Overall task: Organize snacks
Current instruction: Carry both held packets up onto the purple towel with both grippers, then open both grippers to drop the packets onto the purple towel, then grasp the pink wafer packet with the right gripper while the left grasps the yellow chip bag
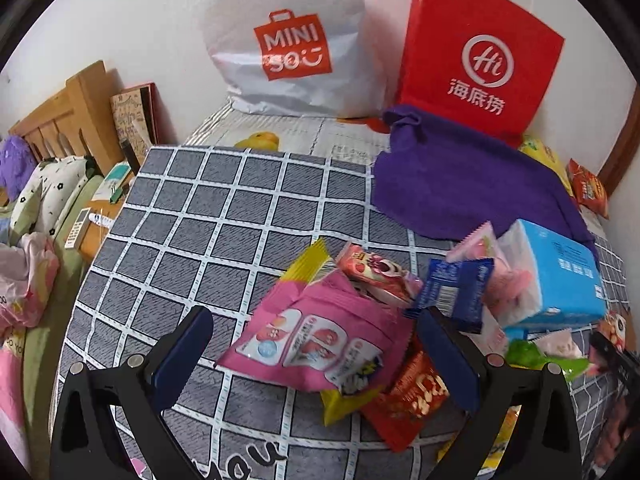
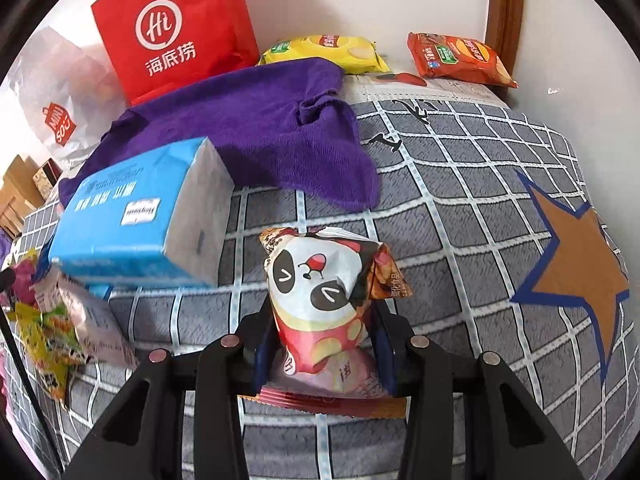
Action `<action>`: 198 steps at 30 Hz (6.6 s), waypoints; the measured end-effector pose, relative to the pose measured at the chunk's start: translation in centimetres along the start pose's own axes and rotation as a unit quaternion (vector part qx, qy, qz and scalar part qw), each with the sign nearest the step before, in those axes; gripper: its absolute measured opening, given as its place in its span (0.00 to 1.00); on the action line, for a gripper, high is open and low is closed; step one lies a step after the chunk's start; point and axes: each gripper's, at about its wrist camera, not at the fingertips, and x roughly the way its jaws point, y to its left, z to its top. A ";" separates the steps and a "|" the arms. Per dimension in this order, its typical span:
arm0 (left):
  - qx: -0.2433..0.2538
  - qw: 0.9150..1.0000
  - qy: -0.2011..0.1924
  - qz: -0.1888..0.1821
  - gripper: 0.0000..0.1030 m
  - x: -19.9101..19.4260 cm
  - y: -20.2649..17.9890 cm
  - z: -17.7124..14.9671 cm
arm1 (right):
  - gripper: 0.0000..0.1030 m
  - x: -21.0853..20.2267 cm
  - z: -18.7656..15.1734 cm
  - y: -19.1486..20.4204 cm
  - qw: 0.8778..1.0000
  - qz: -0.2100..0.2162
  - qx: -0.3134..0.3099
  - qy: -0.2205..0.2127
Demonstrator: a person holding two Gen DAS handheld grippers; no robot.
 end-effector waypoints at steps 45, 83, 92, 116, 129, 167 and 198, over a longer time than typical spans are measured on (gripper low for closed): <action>0.064 0.985 -0.049 -0.150 0.65 -9.8 -8.9 2.2 | 0.38 -13.0 2.2 6.8 0.992 0.047 -0.065 -0.101; 0.098 0.985 -0.047 -0.130 0.65 1.7 -15.4 18.5 | 0.38 -1.0 23.3 7.6 0.991 0.052 -0.050 -0.113; 0.104 0.987 -0.027 -0.119 0.65 6.0 -15.7 18.7 | 0.38 3.3 23.6 8.4 0.991 0.065 -0.065 -0.095; 0.116 0.987 0.039 -0.107 0.65 12.6 -16.1 18.2 | 0.38 11.5 22.8 6.1 0.997 0.029 -0.066 -0.008; 0.110 0.986 0.054 -0.112 0.73 12.8 -16.3 18.2 | 0.70 11.6 22.8 6.8 0.997 0.007 -0.081 0.004; 0.097 0.983 -0.075 -0.135 0.81 -12.1 -8.6 5.8 | 0.85 -13.4 8.2 7.6 0.991 0.025 -0.037 -0.122; 0.044 0.994 -0.017 -0.098 0.80 -7.0 -1.4 -2.5 | 0.52 -4.0 -0.4 11.6 0.988 0.122 -0.084 -0.038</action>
